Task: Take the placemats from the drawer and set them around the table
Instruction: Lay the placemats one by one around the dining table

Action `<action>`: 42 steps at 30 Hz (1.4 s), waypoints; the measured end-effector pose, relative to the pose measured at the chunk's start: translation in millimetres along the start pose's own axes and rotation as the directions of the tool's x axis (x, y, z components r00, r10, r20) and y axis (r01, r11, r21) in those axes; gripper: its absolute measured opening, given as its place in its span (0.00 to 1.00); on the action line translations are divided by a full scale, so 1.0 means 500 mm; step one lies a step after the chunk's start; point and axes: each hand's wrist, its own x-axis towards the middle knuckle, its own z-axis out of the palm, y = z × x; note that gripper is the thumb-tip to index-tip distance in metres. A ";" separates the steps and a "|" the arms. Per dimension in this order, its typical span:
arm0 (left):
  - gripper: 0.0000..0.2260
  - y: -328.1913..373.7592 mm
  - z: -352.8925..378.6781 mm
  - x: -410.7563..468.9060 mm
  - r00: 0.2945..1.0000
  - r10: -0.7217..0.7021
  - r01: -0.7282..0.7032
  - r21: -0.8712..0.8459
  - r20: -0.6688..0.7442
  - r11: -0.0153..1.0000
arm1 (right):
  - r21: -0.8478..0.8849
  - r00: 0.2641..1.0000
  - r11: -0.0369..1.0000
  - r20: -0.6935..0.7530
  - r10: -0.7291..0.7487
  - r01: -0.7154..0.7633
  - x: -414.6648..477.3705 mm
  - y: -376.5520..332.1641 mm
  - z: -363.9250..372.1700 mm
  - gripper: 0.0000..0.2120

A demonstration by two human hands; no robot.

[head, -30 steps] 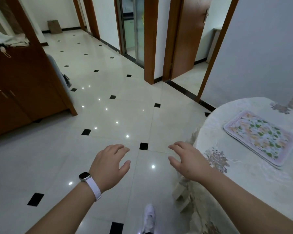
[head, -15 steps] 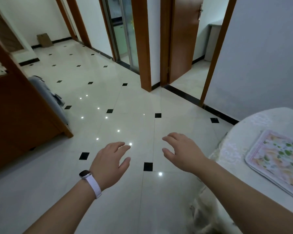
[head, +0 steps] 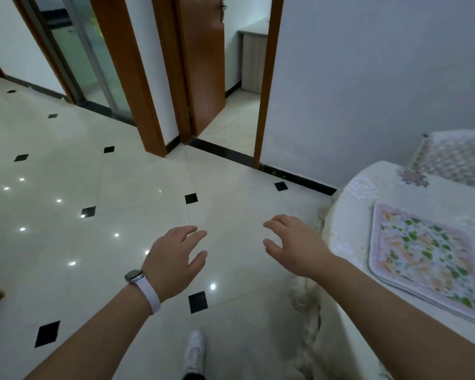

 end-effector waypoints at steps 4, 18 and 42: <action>0.22 -0.084 -0.007 0.147 0.995 0.101 -0.099 -0.065 0.024 0.993 | 0.003 0.992 0.992 0.000 0.129 -0.129 0.091 -0.005 -0.009 0.24; 0.20 -0.057 0.073 0.535 0.826 0.558 -0.532 -0.218 0.078 0.819 | 0.087 0.789 0.792 -0.079 0.610 -0.604 0.124 0.073 -0.038 0.22; 0.20 0.518 0.304 0.993 0.425 0.888 -0.825 -0.329 0.176 0.460 | 0.265 0.425 0.466 -0.198 0.883 -0.845 0.067 0.588 -0.118 0.21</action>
